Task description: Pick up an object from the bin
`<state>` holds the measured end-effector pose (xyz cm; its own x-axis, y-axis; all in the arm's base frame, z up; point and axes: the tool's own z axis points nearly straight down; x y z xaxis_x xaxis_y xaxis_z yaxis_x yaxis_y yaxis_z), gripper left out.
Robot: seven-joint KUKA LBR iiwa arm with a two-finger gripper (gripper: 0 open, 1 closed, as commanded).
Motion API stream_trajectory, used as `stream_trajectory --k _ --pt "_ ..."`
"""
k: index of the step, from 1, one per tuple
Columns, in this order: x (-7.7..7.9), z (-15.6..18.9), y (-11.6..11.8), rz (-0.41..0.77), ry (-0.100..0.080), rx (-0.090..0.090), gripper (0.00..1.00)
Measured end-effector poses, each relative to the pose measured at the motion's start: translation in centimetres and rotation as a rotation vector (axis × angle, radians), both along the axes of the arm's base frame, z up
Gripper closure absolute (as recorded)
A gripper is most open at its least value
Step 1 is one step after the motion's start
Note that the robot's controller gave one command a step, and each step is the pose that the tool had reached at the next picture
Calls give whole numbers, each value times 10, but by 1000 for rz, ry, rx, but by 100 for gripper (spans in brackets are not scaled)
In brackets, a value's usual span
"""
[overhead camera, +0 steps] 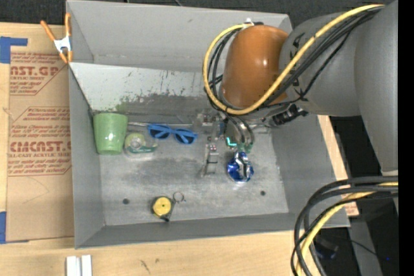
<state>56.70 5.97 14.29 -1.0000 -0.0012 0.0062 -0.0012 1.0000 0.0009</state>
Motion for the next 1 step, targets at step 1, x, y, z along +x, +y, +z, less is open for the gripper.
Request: stream_trajectory --k 1 --pt "17 -53 51 -8 -3 2 0"
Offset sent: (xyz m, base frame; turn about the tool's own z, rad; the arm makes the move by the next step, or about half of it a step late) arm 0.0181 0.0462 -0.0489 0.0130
